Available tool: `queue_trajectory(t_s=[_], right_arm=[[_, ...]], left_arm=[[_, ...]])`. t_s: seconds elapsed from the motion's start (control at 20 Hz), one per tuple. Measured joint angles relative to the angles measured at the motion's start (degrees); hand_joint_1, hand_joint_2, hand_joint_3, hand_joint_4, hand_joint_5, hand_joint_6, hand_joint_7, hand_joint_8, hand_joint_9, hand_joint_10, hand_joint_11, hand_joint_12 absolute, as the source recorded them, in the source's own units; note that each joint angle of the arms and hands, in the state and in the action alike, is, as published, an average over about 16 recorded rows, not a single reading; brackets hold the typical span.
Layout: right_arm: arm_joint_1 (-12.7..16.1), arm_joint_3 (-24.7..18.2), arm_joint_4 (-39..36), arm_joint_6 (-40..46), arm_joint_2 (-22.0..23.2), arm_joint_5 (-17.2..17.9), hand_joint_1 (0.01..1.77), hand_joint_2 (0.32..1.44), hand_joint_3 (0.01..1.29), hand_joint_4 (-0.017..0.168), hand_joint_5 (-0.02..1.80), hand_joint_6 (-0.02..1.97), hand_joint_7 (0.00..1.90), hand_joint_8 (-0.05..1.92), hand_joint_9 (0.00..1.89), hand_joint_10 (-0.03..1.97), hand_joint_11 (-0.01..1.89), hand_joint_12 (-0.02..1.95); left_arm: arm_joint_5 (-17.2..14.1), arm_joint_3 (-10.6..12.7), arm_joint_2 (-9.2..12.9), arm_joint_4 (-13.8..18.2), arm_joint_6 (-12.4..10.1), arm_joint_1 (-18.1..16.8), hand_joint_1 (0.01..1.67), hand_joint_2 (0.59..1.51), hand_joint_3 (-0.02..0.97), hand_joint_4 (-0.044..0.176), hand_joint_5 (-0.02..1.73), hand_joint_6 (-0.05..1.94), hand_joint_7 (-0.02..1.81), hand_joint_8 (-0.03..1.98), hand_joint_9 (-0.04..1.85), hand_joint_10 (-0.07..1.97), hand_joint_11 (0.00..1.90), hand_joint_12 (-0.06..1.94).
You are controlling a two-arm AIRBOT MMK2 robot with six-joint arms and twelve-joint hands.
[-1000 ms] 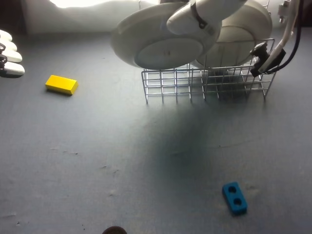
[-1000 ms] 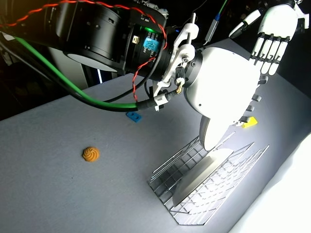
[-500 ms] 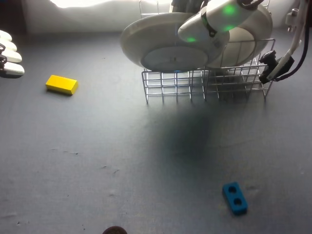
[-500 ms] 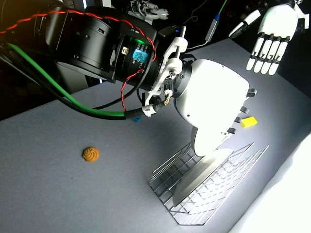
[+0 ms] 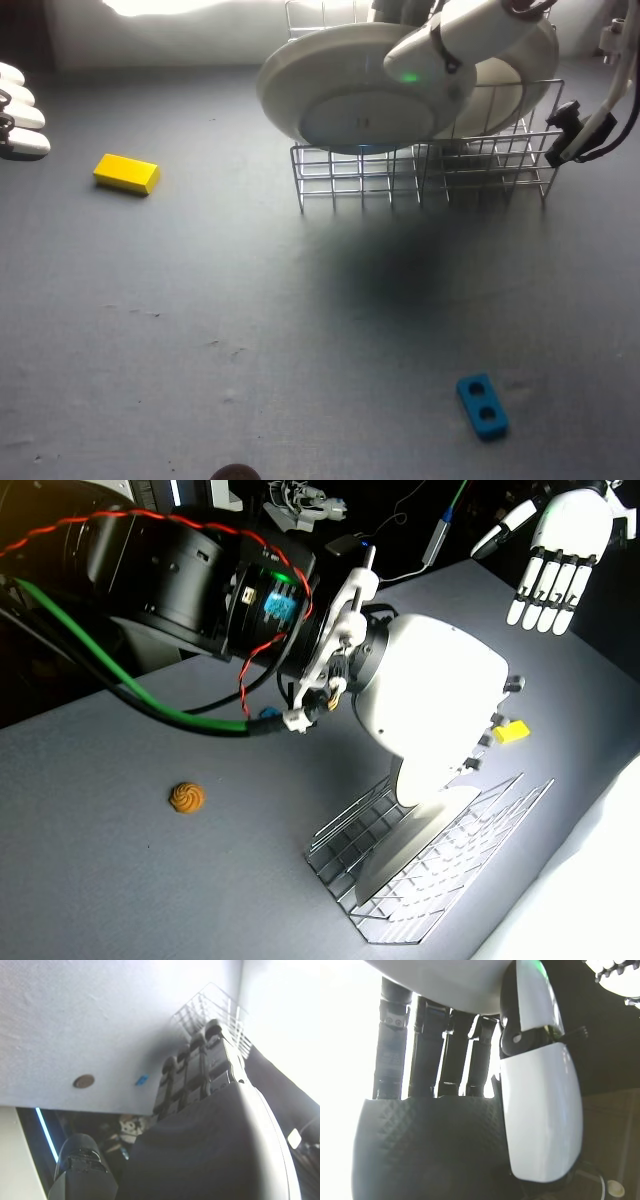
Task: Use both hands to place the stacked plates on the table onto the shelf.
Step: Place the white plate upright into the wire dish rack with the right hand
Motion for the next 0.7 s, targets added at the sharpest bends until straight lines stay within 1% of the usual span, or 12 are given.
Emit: queue_trajectory(t_s=[0.7], right_arm=[[-1.83, 2.13, -0.56, 0.18, -0.13, 0.92, 1.25, 0.99, 0.02, -0.010, 1.04, 0.64, 1.17, 0.76, 1.41, 0.04, 0.88, 1.09]], left_arm=[[-0.20, -0.51, 0.00, 0.03, 0.37, 0.00, 0.02, 0.977, 0.019, 0.002, 0.02, 0.00, 0.02, 0.00, 0.01, 0.01, 0.02, 0.00]])
